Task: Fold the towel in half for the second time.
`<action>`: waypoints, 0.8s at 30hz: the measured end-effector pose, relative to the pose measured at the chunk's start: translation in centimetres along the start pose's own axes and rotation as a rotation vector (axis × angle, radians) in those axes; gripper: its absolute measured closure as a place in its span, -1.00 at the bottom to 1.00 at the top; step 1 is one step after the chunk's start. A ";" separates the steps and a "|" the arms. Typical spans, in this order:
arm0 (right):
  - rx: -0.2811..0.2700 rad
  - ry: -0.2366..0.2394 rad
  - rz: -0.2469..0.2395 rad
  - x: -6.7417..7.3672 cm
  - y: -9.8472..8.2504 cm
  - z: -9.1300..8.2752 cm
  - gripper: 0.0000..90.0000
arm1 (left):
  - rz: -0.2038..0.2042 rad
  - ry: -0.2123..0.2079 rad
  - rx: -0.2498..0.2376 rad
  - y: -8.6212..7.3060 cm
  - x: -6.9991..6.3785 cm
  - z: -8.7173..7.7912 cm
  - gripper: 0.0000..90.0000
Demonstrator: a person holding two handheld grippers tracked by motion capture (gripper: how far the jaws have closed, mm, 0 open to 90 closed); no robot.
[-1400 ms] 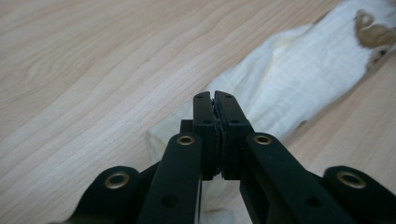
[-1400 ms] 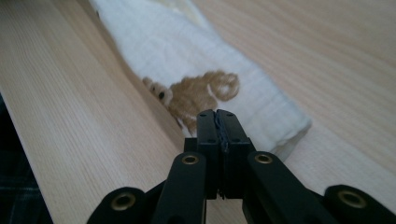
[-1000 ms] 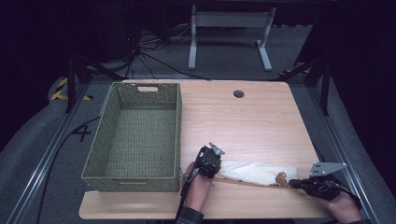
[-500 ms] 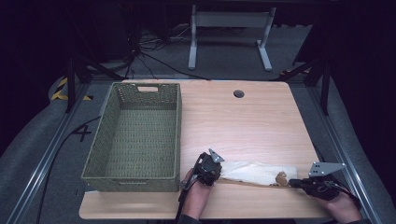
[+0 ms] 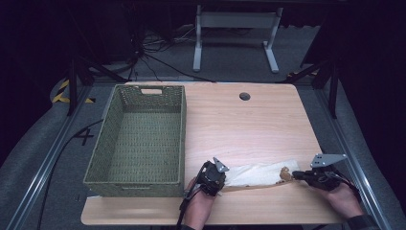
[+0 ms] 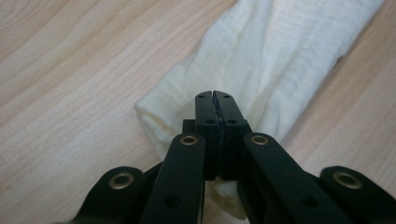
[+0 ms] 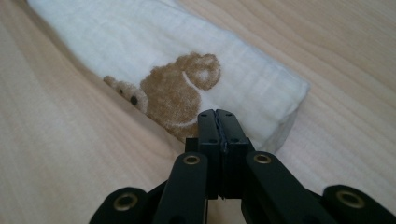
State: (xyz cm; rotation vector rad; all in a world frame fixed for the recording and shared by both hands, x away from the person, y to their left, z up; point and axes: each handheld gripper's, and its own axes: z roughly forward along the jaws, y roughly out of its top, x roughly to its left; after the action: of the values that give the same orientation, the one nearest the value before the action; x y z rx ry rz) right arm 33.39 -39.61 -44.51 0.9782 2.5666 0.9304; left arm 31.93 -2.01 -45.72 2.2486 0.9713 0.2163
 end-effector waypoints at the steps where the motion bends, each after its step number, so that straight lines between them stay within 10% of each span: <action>1: 0.001 0.000 0.003 -0.2 0.2 0.2 1.00 | 0.003 -0.005 0.005 -0.1 -0.2 -0.1 0.99; 24: -0.037 -0.005 0.023 -5.3 6.7 5.7 1.00 | 0.041 -0.141 -0.009 -1.5 -3.3 -0.4 0.99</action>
State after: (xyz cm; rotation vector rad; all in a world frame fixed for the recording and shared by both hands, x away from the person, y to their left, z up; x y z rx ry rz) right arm 43.20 -36.57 -44.66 1.0002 2.5293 0.9767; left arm 28.54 -3.34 -46.06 2.2435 0.8491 0.0785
